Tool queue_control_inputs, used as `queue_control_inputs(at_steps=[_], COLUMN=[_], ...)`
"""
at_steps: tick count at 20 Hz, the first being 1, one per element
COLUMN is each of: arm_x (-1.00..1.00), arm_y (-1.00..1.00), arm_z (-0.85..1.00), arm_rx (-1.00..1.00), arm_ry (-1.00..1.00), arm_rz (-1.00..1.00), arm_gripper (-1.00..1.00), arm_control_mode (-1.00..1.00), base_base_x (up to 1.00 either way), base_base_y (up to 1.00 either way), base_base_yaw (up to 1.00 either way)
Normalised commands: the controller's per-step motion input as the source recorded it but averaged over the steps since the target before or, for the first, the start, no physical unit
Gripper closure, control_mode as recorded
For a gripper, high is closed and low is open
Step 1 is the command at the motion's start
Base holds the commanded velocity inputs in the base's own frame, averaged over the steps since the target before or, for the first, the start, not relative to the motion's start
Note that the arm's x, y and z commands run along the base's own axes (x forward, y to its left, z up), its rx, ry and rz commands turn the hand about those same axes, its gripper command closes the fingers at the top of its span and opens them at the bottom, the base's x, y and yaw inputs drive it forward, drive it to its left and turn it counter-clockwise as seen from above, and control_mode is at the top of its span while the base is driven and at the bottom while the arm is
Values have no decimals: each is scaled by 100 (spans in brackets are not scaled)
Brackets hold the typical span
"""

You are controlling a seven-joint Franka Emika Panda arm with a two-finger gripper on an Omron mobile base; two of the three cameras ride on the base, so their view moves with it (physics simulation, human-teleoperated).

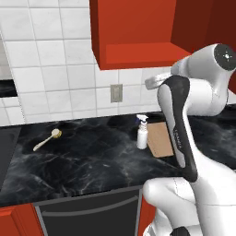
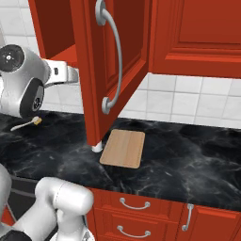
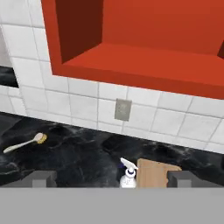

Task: Grab the spray bottle from the cabinet, then place it next to the cutting board for sanitizing. Then grab the dish brush from the countertop next to the sink and place it next to the cutting board.

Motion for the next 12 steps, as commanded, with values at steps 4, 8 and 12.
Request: queue_control_inputs(at_steps=[4,8,12], arm_x=[-15,-31,-13], arm_y=[0,-12,-10], arm_z=[-1,-44,-66], arm_rx=[-15,-6,0], arm_ry=[40,6,0], arm_rz=[-37,-21,-3], arm_gripper=[-100,-100,-100], arm_control_mode=[-100,-100,-100], base_base_x=[0,0,0], base_base_y=[0,0,0], base_base_yaw=[0,0,0])
